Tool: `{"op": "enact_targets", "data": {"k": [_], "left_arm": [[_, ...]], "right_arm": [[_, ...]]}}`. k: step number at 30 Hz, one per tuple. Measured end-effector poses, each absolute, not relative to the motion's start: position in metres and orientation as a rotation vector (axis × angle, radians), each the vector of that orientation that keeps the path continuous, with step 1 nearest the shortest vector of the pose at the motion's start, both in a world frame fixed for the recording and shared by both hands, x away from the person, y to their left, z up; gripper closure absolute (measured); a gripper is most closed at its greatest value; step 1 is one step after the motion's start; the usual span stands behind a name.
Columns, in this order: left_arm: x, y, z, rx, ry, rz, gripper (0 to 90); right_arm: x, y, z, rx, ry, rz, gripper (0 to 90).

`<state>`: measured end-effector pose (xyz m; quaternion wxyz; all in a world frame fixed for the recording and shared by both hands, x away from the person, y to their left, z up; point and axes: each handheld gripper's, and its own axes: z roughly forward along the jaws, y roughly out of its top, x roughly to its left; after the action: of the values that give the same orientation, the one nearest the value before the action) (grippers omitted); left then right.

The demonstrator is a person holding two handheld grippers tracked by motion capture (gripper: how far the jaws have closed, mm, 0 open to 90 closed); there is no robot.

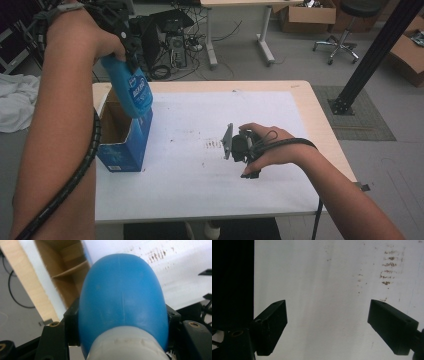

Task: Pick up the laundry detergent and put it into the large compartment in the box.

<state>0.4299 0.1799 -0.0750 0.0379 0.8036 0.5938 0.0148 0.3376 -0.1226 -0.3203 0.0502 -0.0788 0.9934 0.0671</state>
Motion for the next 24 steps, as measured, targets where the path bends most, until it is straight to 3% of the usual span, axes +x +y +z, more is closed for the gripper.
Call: {"op": "enact_targets", "data": {"k": [8, 24], "left_arm": [[0.416, 0.209, -0.059, 2.317, 2.045, 0.093, 38.1], [0.414, 0.246, -0.072, 2.199, 2.212, 0.118, 38.1]], "right_arm": [[0.34, -0.12, -0.32, -0.263, 3.018, 0.223, 16.1], [0.34, -0.12, -0.319, -0.263, 3.022, 0.21, 16.1]]}}
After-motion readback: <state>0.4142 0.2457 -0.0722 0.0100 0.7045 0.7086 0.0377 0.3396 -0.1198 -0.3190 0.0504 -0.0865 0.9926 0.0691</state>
